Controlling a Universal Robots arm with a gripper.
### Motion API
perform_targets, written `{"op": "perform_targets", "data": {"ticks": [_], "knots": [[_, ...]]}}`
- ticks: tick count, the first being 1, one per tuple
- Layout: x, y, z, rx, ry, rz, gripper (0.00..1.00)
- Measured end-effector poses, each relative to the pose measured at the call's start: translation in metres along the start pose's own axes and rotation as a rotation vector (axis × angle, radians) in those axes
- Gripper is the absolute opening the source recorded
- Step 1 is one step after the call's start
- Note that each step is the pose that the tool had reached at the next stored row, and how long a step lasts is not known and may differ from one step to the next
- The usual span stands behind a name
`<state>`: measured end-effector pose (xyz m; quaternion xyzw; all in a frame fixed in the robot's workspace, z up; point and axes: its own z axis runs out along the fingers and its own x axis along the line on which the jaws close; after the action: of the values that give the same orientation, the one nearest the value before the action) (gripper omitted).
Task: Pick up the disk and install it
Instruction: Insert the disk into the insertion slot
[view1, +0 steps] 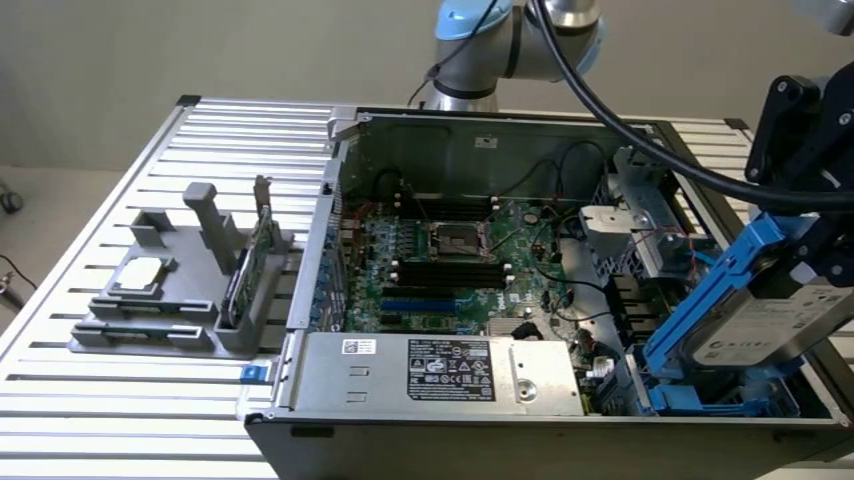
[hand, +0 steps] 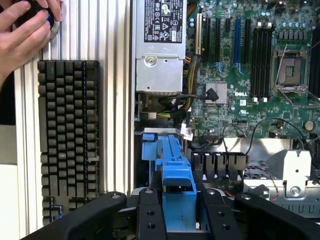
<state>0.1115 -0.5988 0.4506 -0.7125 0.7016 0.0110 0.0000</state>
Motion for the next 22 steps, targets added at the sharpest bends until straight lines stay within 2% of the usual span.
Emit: {"op": "perform_targets", "data": {"ticks": [5,12,22], "knots": [[0.0001,0.0009,0.0036,0.0008,-0.007,-0.011,0.33],[0.0015,0.0012,0.0058,0.0014,-0.0213,-0.019,0.33],[0.0043,0.0024,0.0074,0.0099,-0.0229,-0.019,0.33]]}}
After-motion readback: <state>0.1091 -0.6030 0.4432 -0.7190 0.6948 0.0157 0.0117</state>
